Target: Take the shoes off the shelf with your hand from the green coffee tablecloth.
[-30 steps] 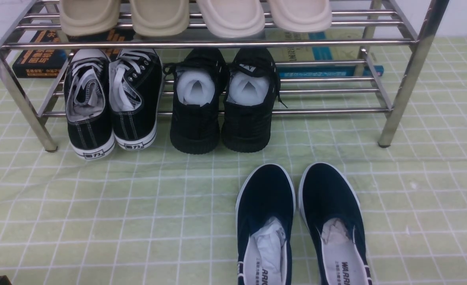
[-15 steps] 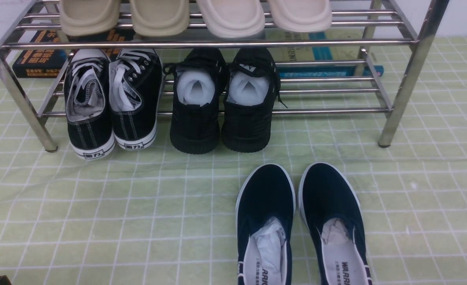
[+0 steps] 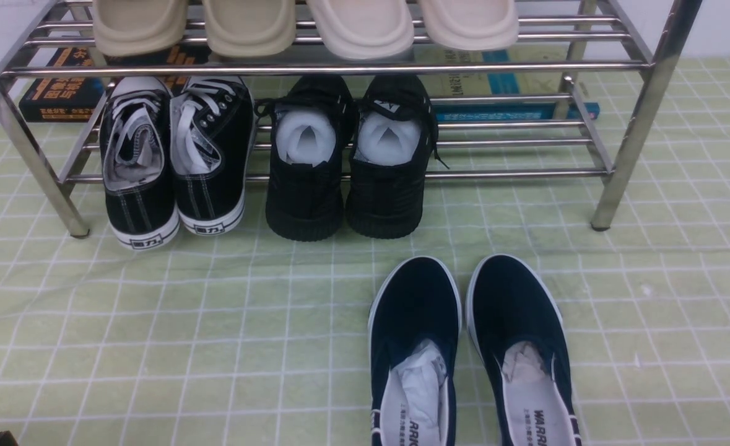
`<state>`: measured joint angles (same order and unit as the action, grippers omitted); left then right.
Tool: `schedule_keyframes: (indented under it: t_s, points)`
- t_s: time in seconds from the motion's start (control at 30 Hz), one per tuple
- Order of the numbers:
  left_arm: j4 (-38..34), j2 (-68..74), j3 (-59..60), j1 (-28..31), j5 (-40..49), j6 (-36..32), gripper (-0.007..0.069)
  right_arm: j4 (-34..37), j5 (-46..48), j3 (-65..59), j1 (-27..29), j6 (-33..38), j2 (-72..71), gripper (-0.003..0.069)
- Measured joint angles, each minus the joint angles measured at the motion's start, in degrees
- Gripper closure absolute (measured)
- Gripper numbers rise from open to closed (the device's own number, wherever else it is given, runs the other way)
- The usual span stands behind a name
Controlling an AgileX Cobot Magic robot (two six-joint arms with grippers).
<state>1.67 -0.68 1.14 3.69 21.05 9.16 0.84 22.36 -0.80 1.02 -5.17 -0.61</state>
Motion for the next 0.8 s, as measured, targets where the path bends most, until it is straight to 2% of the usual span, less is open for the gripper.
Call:
schedule_keyframes:
  t_s: [0.8]
  points:
    - [0.0,0.0,0.0,0.0,0.0,0.0,0.0383,0.0,0.0,0.0,0.0,0.0,0.0,0.0505]
